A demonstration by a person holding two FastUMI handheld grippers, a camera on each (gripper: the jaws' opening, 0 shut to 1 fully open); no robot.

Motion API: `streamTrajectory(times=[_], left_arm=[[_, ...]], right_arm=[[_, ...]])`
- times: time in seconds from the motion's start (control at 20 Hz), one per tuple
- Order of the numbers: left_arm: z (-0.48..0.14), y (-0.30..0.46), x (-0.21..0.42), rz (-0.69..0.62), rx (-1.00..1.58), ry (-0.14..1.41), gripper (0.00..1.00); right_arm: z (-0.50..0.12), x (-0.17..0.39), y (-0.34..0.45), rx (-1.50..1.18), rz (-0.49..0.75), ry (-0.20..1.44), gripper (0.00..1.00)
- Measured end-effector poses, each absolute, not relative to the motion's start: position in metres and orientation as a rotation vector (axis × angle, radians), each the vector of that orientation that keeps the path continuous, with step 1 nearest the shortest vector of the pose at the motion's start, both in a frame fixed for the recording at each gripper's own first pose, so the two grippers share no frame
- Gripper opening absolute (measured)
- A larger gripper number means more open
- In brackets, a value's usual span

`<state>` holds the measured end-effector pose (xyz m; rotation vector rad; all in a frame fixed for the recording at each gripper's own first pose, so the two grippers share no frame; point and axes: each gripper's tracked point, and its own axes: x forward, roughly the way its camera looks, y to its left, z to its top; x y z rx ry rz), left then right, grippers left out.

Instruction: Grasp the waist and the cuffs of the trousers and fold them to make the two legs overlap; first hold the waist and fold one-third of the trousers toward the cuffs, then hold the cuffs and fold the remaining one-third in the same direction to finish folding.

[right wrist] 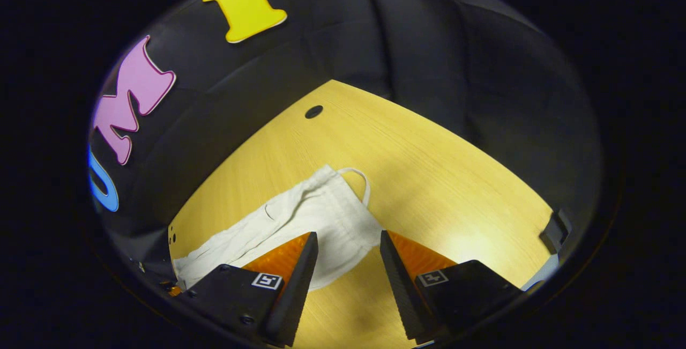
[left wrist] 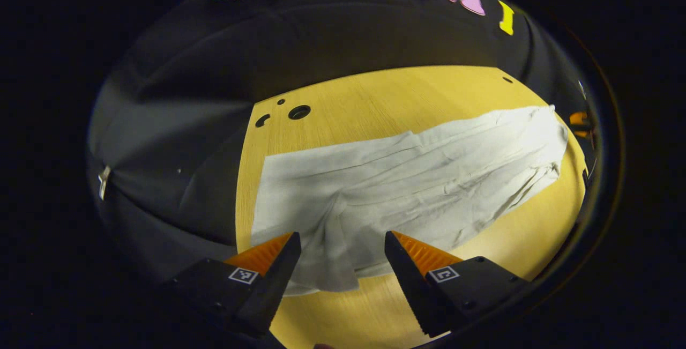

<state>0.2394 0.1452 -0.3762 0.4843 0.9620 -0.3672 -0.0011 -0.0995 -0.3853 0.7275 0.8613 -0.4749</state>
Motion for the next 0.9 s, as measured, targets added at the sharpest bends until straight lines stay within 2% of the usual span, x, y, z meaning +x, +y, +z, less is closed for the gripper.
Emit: streamTrajectory(times=[0.4,0.45,0.5,0.55,0.6,0.8,0.85,0.9], left_arm=[[-0.350,0.128,0.198,-0.280,0.128,0.851,0.99],[-0.348,0.128,0.192,-0.267,0.084,0.846,0.99],[-0.348,0.127,0.186,-0.254,0.043,0.845,0.92],[-0.347,0.129,0.181,-0.235,0.011,0.843,0.97],[-0.350,0.132,0.177,-0.215,-0.021,0.843,0.97],[-0.358,0.148,0.163,-0.127,-0.100,0.880,0.97],[-0.362,0.151,0.161,-0.109,-0.102,0.890,0.97],[-0.365,0.152,0.159,-0.096,-0.105,0.900,0.97]], right_arm=[[-0.428,0.006,-0.089,0.794,-0.561,0.874,0.76],[-0.428,0.011,-0.088,0.816,-0.568,0.854,0.76],[-0.427,0.016,-0.088,0.846,-0.581,0.837,0.76],[-0.428,0.018,-0.090,0.860,-0.594,0.828,0.76],[-0.429,0.017,-0.092,0.865,-0.613,0.819,0.76],[-0.433,0.014,-0.099,0.890,-0.727,0.835,0.72],[-0.436,0.015,-0.102,0.892,-0.761,0.844,0.64],[-0.432,0.012,-0.101,0.891,-0.781,0.847,0.65]])
